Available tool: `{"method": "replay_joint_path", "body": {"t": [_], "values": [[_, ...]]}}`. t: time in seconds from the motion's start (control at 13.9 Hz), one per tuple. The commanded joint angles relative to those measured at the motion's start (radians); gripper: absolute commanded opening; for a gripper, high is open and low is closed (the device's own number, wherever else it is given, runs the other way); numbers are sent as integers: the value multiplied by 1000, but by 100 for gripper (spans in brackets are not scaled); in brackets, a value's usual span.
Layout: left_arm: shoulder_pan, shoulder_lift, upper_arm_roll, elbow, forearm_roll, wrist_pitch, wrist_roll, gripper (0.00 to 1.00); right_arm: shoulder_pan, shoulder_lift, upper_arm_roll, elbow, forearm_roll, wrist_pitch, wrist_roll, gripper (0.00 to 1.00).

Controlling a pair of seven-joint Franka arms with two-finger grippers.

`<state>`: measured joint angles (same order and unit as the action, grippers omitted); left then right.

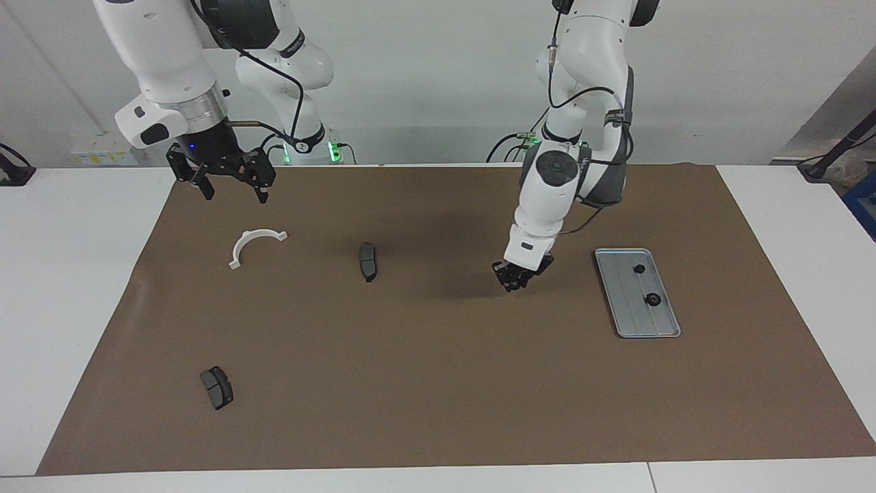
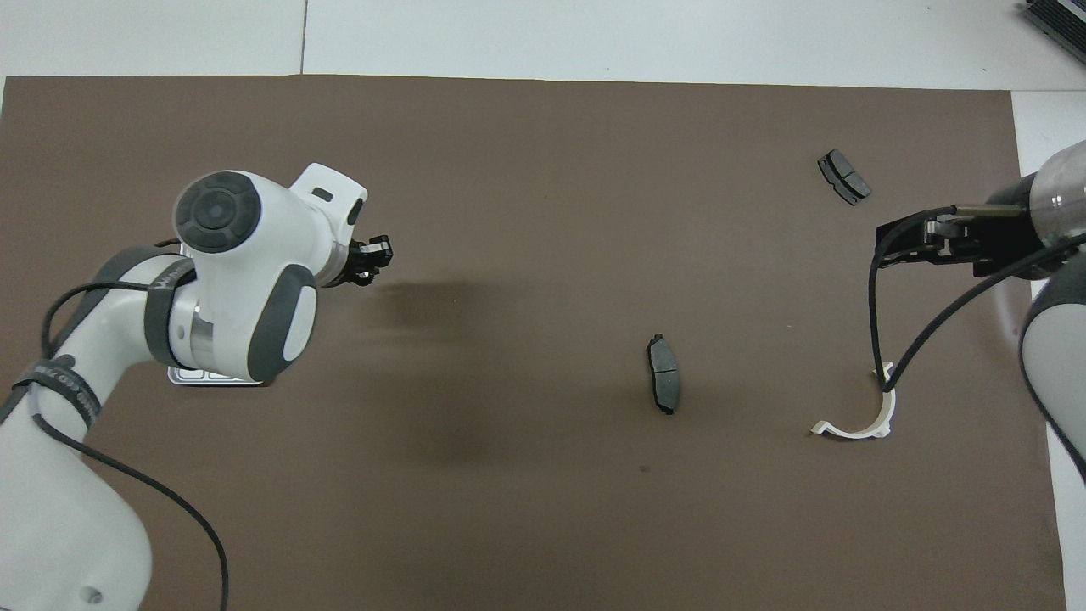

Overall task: Place bearing gear from tray to pile
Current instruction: 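Carry the ring to the table center and open the left gripper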

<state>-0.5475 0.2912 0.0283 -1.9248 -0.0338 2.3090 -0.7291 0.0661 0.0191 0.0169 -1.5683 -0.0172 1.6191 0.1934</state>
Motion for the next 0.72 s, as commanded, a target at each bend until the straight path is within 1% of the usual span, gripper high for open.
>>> {"method": "replay_joint_path", "body": {"t": [0.0, 0.14, 0.22, 0.29, 0.36, 0.43, 0.5, 0.65], "values": [[-93, 0, 19, -60, -6, 90, -70, 4, 1, -19, 0, -24, 19, 35, 11, 100], [-129, -1, 19, -95, -6, 142, -76, 16, 4, -19, 0, -24, 19, 33, 8, 100], [-138, -3, 19, -98, -6, 141, -78, 28, 6, -21, 1, -24, 20, 33, 8, 100], [-140, -3, 19, -97, -6, 133, -78, 50, 6, -21, 0, -24, 20, 35, 8, 100], [-138, -3, 19, -91, -6, 124, -78, 75, 6, -21, 1, -24, 20, 30, 6, 100], [-137, -3, 22, -83, -6, 103, -78, 85, 4, -21, 2, -24, 20, 27, 0, 100], [-125, -3, 24, -68, -6, 78, -76, 90, 4, -21, 2, -24, 20, 28, 1, 100], [-82, -4, 25, -22, -3, 31, -73, 91, 4, -21, 3, -24, 20, 33, 4, 100]]}}
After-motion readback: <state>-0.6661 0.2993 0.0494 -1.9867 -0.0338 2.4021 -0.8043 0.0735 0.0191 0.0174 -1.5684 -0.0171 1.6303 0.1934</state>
